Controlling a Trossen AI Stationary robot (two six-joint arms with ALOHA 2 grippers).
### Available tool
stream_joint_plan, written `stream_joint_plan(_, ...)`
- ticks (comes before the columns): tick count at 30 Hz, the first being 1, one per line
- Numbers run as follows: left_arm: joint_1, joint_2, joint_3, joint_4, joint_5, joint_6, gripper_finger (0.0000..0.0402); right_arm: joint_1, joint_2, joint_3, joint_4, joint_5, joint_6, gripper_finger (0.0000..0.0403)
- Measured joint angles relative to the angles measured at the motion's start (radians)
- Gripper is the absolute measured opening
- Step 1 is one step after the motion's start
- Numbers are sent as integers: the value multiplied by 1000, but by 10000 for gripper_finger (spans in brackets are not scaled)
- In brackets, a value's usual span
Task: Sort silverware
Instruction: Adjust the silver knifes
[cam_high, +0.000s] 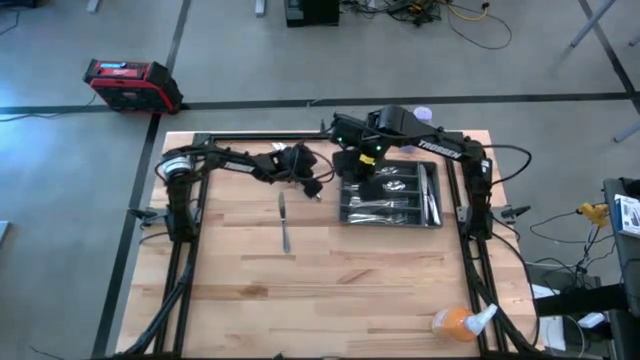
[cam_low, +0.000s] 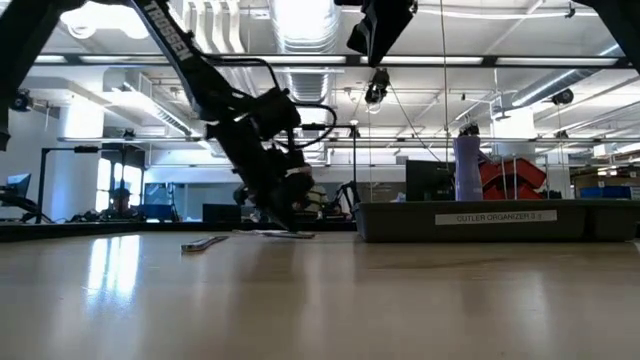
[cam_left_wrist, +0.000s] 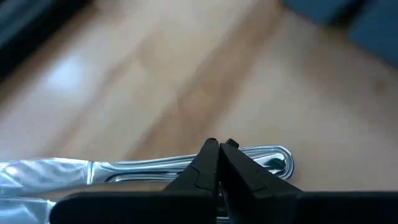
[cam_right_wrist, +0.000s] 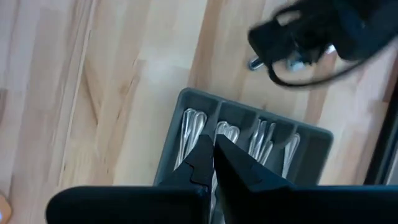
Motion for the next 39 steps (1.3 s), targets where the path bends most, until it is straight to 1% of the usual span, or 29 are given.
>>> stream_joint_plan(4, -59, -95, -121, -19, 1, -68, 0, 2, 0, -6, 0, 0, 0, 0)
stream_joint_plan(7, -125, -176, -228, -22, 2, -157, 0, 2, 0, -9, 2, 0, 2, 0)
stream_joint_plan(10, -208, -260, -327, -17, -9, -266, 0, 2, -1, -16, 2, -4, 10, 0)
stream_joint_plan(12, -274, -317, -376, -22, -33, -327, 0, 2, -1, -27, 2, -40, 42, 0)
stream_joint_plan(16, -388, -432, -416, -76, -92, -389, 0, 3, 5, -75, 8, -143, 105, 0)
stream_joint_plan(19, -427, -544, -404, -103, -162, -393, 0, 13, 6, -156, 79, -148, 146, 0)
stream_joint_plan(20, -429, -577, -397, -128, -190, -401, 0, 17, 7, -181, 113, -147, 139, 0)
stream_joint_plan(22, -429, -634, -396, -227, -242, -431, 0, 25, 8, -239, 182, -147, 135, 0)
stream_joint_plan(25, -417, -686, -396, -381, -318, -500, 0, 50, 7, -330, 339, -147, 141, 0)
stream_joint_plan(27, -404, -699, -407, -468, -341, -561, 0, 76, 7, -398, 471, -148, 141, 0)
stream_joint_plan(29, -396, -696, -431, -517, -345, -610, 0, 106, 7, -468, 621, -149, 133, 0)
stream_joint_plan(31, -395, -692, -452, -493, -355, -626, 0, 133, 7, -541, 785, -149, 132, 0)
stream_joint_plan(33, -392, -676, -479, -439, -365, -624, 0, 157, 12, -608, 975, -150, 156, 0)
stream_joint_plan(35, -391, -652, -517, -378, -369, -611, 0, 180, 30, -662, 1129, -150, 171, 0)
stream_joint_plan(37, -391, -623, -546, -293, -370, -596, 0, 199, 60, -692, 1230, -150, 181, 0)
stream_joint_plan(39, -391, -592, -571, -234, -354, -596, 0, 215, 95, -695, 1267, -149, 184, 0)
